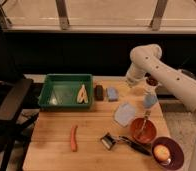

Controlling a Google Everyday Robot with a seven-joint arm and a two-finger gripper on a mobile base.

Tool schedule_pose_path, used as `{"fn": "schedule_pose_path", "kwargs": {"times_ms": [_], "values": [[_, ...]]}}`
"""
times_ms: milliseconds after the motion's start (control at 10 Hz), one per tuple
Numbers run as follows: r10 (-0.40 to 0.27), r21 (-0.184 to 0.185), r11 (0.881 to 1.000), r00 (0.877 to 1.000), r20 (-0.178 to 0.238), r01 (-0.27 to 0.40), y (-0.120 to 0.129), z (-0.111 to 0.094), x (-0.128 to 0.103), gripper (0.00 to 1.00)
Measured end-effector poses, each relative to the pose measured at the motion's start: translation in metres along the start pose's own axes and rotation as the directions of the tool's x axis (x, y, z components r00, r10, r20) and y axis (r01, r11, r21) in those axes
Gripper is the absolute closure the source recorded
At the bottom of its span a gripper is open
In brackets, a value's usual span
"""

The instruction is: Wipe tray with sponge

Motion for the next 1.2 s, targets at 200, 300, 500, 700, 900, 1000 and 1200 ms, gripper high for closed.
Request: {"fn": "schedule_pose_path", "kwargs": {"times_ms": [200, 300, 500, 700, 900, 1000, 1200], "values": [[0.085, 0.024, 0.996, 0.993, 0.085, -0.087, -0.001, 0.004, -0.004, 0.35], [0.109, 0.031, 0.993, 0.988, 0.113, -0.113, 0.002, 0.006, -0.010, 0.35], [0.139, 0.038, 0.989, 0.981, 0.132, -0.145, 0.001, 0.012, -0.019, 0.35], [0.172, 0.014, 0.984, 0.976, 0.135, -0.175, -0.005, 0.030, -0.034, 0.35], [0.193, -0.002, 0.981, 0.973, 0.125, -0.194, -0.008, 0.048, -0.045, 0.35], [0.206, -0.011, 0.979, 0.971, 0.119, -0.206, -0.010, 0.059, -0.048, 0.35], [0.222, -0.038, 0.975, 0.970, 0.101, -0.219, -0.010, 0.080, -0.055, 0.35]]}}
